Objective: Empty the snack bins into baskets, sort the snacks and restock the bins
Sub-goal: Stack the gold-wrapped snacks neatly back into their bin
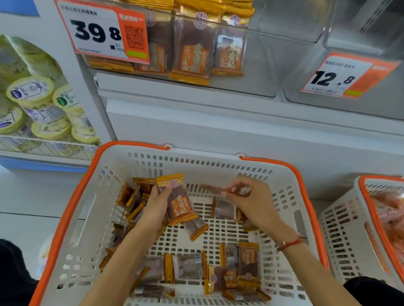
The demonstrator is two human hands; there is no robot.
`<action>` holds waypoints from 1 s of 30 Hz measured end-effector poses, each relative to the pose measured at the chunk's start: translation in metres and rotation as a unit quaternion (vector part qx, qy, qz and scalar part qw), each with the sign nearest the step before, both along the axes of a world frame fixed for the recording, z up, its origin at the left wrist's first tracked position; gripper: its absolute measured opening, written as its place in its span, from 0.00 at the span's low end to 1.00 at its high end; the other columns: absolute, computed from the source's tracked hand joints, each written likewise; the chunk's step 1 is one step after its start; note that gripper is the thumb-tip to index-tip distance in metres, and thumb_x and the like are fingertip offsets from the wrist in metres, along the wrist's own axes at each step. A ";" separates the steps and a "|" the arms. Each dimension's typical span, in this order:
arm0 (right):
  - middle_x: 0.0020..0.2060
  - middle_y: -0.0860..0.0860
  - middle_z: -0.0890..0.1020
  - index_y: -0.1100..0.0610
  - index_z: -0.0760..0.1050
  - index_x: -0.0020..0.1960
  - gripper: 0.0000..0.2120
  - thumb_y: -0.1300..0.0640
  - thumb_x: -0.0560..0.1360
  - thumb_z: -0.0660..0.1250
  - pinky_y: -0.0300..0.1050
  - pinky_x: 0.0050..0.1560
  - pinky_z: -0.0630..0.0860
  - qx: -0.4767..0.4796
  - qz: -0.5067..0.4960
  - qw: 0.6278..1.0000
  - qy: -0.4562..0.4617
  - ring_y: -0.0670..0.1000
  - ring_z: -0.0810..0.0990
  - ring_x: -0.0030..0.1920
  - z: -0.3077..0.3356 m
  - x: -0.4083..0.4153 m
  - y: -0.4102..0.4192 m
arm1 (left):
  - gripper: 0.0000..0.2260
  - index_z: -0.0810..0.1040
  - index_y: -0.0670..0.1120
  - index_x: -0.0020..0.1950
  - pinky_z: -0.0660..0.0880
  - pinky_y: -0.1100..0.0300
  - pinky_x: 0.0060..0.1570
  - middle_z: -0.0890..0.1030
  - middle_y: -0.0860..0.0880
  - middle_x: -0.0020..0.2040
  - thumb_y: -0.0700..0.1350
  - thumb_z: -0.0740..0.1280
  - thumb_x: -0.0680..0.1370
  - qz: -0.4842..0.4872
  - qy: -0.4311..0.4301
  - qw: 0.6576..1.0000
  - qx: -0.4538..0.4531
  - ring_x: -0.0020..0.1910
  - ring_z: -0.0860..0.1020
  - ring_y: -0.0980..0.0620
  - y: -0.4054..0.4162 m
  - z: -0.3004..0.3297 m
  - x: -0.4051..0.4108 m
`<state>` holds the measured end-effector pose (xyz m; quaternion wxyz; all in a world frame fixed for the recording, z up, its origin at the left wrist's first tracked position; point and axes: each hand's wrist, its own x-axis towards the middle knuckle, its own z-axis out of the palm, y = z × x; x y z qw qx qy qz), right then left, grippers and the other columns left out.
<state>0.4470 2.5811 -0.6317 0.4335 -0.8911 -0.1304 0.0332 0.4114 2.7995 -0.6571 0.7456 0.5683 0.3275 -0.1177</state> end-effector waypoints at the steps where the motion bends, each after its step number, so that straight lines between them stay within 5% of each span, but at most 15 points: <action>1: 0.39 0.41 0.82 0.43 0.78 0.39 0.12 0.59 0.70 0.76 0.31 0.42 0.72 0.046 -0.026 0.996 -0.072 0.43 0.80 0.42 0.015 -0.002 0.015 | 0.22 0.58 0.49 0.78 0.75 0.47 0.56 0.72 0.45 0.70 0.48 0.57 0.84 0.010 0.015 1.000 -0.017 0.63 0.76 0.43 0.002 0.003 0.001; 4: 0.45 0.44 0.83 0.50 0.82 0.41 0.08 0.62 0.68 0.76 0.34 0.43 0.74 0.069 -0.018 0.985 -0.160 0.43 0.80 0.47 0.029 -0.018 0.049 | 0.20 0.66 0.44 0.74 0.76 0.43 0.57 0.77 0.40 0.65 0.49 0.56 0.84 0.039 0.022 0.995 -0.090 0.61 0.77 0.40 0.005 0.013 0.002; 9: 0.50 0.41 0.82 0.49 0.83 0.42 0.05 0.48 0.71 0.70 0.39 0.51 0.75 -0.017 0.094 0.986 -0.139 0.42 0.77 0.53 0.010 -0.042 0.064 | 0.20 0.76 0.45 0.65 0.77 0.55 0.45 0.83 0.43 0.57 0.54 0.52 0.84 -0.003 -0.036 0.990 -0.138 0.51 0.82 0.48 0.006 0.022 -0.004; 12: 0.51 0.40 0.81 0.49 0.84 0.43 0.05 0.50 0.72 0.70 0.36 0.55 0.74 0.000 0.114 0.992 -0.062 0.39 0.77 0.53 0.016 -0.038 0.060 | 0.22 0.77 0.45 0.65 0.77 0.55 0.43 0.83 0.43 0.56 0.56 0.51 0.84 -0.022 -0.034 0.988 -0.149 0.52 0.82 0.46 0.007 0.026 -0.006; 17: 0.50 0.43 0.84 0.51 0.85 0.42 0.07 0.62 0.71 0.74 0.47 0.55 0.78 0.008 0.183 0.975 0.123 0.42 0.81 0.52 0.058 -0.010 0.033 | 0.24 0.77 0.42 0.64 0.79 0.49 0.49 0.81 0.37 0.58 0.57 0.51 0.83 -0.077 0.004 0.976 -0.206 0.54 0.81 0.40 0.026 0.039 -0.002; 21: 0.50 0.48 0.86 0.53 0.85 0.42 0.07 0.64 0.71 0.74 0.44 0.59 0.78 -0.010 0.274 0.940 0.204 0.44 0.82 0.54 0.099 0.007 0.023 | 0.16 0.80 0.42 0.56 0.81 0.55 0.37 0.84 0.42 0.47 0.48 0.55 0.83 -0.219 0.034 0.964 -0.147 0.41 0.83 0.45 0.039 0.048 0.005; 24: 0.51 0.53 0.85 0.59 0.84 0.44 0.04 0.66 0.71 0.73 0.44 0.60 0.77 -0.001 0.335 0.909 0.248 0.47 0.82 0.57 0.119 0.013 0.022 | 0.14 0.80 0.42 0.54 0.81 0.51 0.46 0.84 0.44 0.49 0.47 0.58 0.82 -0.322 0.041 0.942 -0.081 0.44 0.82 0.46 0.046 0.050 0.008; 26: 0.50 0.51 0.85 0.57 0.84 0.44 0.04 0.65 0.71 0.73 0.43 0.61 0.76 0.006 0.327 0.915 0.235 0.47 0.81 0.57 0.115 0.011 0.025 | 0.13 0.79 0.43 0.55 0.76 0.48 0.57 0.84 0.45 0.52 0.49 0.59 0.82 -0.375 0.042 0.925 -0.040 0.52 0.80 0.43 0.046 0.054 0.009; 30: 0.50 0.45 0.83 0.52 0.86 0.43 0.04 0.59 0.69 0.76 0.37 0.56 0.73 -0.059 0.267 0.954 0.119 0.41 0.79 0.53 0.086 0.011 0.033 | 0.12 0.78 0.48 0.57 0.78 0.58 0.53 0.85 0.51 0.51 0.50 0.56 0.83 -0.386 0.050 0.920 -0.052 0.54 0.81 0.50 0.031 0.058 0.006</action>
